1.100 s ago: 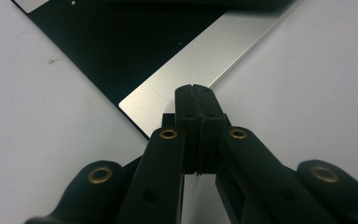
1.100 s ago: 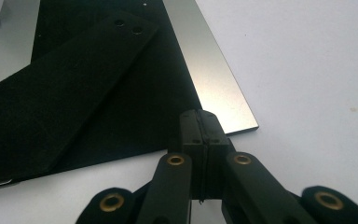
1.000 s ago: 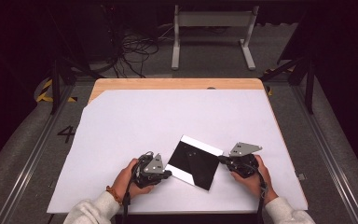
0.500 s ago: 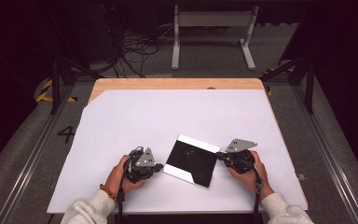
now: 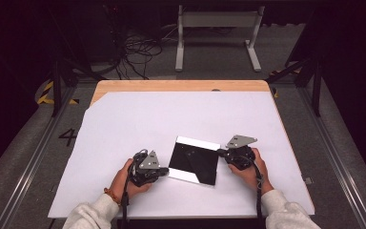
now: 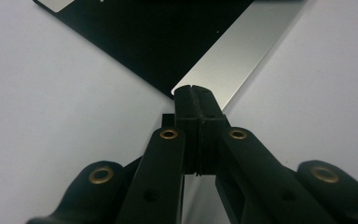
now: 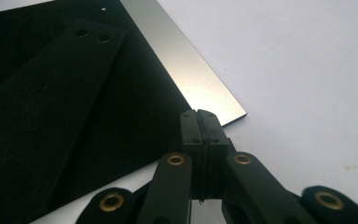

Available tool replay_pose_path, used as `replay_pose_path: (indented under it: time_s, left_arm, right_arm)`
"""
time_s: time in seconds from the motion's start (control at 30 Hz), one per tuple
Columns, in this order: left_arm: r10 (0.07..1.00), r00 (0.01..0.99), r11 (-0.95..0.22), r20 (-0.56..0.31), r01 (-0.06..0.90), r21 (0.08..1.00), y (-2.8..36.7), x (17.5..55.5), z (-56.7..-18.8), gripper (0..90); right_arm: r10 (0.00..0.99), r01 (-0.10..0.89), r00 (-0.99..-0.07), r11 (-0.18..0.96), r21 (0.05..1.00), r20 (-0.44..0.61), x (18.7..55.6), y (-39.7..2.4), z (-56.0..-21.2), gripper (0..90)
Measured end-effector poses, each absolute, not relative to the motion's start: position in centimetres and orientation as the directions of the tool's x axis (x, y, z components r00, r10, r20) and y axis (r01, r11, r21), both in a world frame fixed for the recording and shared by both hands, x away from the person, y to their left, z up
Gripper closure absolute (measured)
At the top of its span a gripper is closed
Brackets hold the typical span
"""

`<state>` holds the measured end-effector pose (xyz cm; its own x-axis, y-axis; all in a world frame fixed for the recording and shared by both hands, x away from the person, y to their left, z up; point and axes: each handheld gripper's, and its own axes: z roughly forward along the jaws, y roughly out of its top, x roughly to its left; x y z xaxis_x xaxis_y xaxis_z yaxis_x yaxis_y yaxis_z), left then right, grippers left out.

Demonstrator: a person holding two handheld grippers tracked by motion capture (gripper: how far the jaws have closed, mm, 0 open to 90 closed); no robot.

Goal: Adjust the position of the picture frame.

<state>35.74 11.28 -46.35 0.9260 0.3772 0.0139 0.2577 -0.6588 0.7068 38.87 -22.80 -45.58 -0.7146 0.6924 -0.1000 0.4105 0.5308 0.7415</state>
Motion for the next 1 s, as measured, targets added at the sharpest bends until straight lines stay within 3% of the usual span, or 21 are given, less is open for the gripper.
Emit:
replay_pose_path:
  time_s: [0.53,1.0]
  left_arm:
    - [0.359,0.933,-0.682,0.034,0.237,0.692,11.4,35.4,-46.2,89.8]
    - [0.344,0.939,-0.676,-0.012,0.256,0.691,12.0,35.7,-46.2,89.9]
  right_arm:
    - [0.656,0.410,-0.752,0.534,0.739,-0.058,36.5,-23.5,-45.3,90.0]
    - [0.644,0.424,-0.765,0.522,0.740,-0.016,35.7,-22.7,-45.7,90.0]
